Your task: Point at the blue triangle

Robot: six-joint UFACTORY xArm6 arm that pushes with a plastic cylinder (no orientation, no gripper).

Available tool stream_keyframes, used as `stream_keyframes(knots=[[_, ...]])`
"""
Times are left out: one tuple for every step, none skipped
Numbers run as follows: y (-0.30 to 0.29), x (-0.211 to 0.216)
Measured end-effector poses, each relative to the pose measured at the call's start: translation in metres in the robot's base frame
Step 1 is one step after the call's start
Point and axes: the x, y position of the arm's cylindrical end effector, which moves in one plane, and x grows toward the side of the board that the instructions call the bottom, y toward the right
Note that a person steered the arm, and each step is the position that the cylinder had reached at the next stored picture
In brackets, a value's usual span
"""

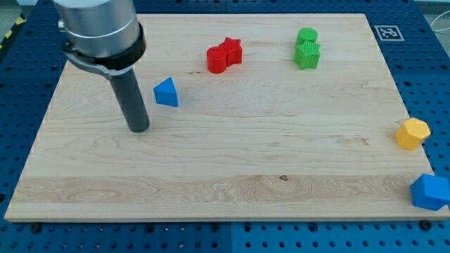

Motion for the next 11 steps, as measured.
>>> stream_keyframes(knots=[[-0.016, -0.003], [-0.037, -0.029], [-0.050, -0.049], [-0.066, -0.070], [-0.074, -0.074], [-0.074, -0.075], [-0.056, -0.082], [-0.042, -0.082], [-0.032, -0.082], [-0.026, -0.082], [-0.019, -0.075]])
